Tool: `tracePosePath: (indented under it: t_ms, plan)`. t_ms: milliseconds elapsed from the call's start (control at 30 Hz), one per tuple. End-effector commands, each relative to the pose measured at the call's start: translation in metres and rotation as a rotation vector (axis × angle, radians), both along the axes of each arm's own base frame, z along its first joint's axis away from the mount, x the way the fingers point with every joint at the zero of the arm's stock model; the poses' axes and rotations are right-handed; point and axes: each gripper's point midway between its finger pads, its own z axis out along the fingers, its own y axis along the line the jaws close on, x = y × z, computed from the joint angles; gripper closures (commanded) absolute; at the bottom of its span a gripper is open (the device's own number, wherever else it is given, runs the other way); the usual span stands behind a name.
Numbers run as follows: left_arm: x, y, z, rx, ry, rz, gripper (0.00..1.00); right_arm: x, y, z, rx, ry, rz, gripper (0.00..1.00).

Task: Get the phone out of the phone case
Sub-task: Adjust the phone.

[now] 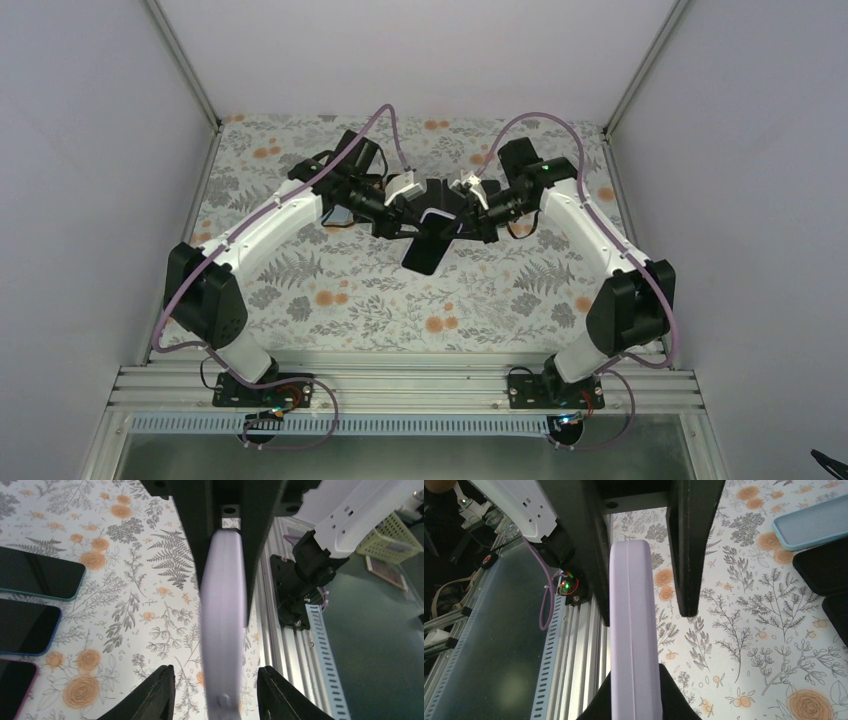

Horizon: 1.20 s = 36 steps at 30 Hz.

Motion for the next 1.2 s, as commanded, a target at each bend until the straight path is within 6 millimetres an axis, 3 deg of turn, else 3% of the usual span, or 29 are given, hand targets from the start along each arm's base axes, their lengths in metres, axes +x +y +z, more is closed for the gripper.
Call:
tracePosePath:
  t_ms: [0, 167, 233, 467, 600, 700, 833, 1167]
  plan:
    - [-0.006, -0.005, 0.003, -0.043, -0.008, -0.044, 0.74, -0.008, 0.007, 0.028, 0.061, -0.077, 0.040, 0.94]
    - [-0.011, -0.003, 0.011, -0.072, -0.005, -0.054, 0.96, -0.003, 0.010, 0.041, 0.081, -0.086, 0.033, 0.93]
    - [-0.011, -0.002, 0.017, -0.090, 0.001, -0.049, 0.97, 0.000, 0.012, 0.049, 0.099, -0.086, 0.027, 0.92]
    - [0.000, 0.008, 0.051, -0.181, 0.003, -0.007, 0.98, 0.014, 0.014, 0.076, 0.193, -0.055, -0.013, 0.43]
    - [0.009, 0.014, 0.070, -0.232, 0.010, 0.010, 0.98, 0.021, 0.016, 0.082, 0.222, -0.018, -0.039, 0.26]
    - [0.012, 0.017, 0.081, -0.264, 0.023, 0.015, 0.98, 0.026, 0.017, 0.081, 0.240, 0.027, -0.064, 0.21]
    - [0.015, 0.020, 0.090, -0.290, 0.030, 0.021, 0.98, 0.033, 0.018, 0.081, 0.268, 0.077, -0.100, 0.21]
    - [0.027, 0.019, 0.101, -0.306, 0.053, 0.058, 0.98, 0.036, 0.023, 0.073, 0.255, 0.121, -0.142, 0.42]
